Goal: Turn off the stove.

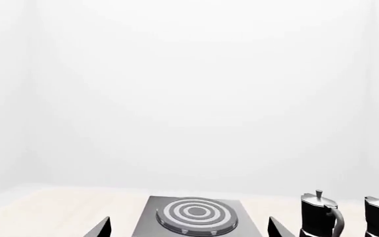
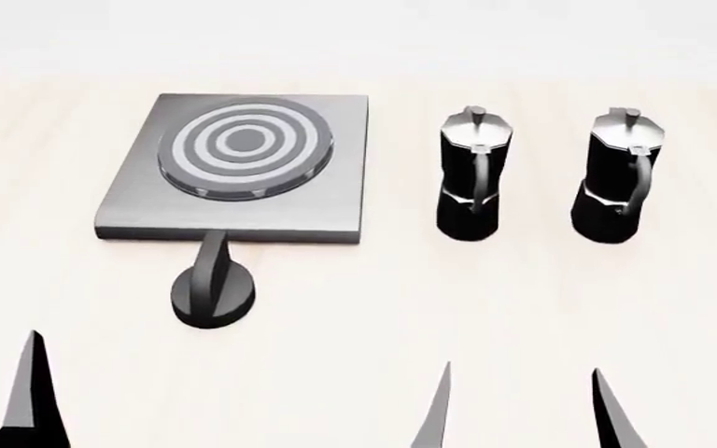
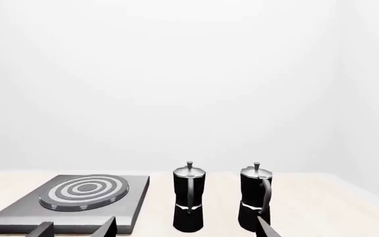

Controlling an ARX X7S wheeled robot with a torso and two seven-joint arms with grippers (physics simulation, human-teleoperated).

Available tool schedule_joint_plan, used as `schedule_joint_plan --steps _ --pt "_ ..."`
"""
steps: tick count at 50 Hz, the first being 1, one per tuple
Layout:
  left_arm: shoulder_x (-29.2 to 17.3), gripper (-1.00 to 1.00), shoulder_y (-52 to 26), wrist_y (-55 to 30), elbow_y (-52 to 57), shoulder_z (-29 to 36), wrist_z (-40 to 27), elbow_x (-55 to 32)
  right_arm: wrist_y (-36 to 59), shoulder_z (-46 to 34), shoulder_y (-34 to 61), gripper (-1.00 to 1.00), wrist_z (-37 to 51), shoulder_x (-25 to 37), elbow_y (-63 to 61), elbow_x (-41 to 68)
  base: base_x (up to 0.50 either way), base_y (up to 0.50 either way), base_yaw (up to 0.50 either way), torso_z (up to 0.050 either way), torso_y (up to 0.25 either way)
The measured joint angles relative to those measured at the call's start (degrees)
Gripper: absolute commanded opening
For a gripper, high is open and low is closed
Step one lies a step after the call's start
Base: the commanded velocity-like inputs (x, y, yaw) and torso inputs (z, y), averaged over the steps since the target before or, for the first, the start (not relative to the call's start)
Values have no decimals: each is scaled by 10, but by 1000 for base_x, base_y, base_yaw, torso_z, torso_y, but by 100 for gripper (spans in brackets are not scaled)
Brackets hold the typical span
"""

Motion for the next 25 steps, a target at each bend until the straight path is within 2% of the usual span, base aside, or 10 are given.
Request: schedule_joint_plan --steps 25 --pt "-8 100 0 2 -1 8 -6 -4 -1 -5 2 100 11 10 0 11 193 0 0 0 0"
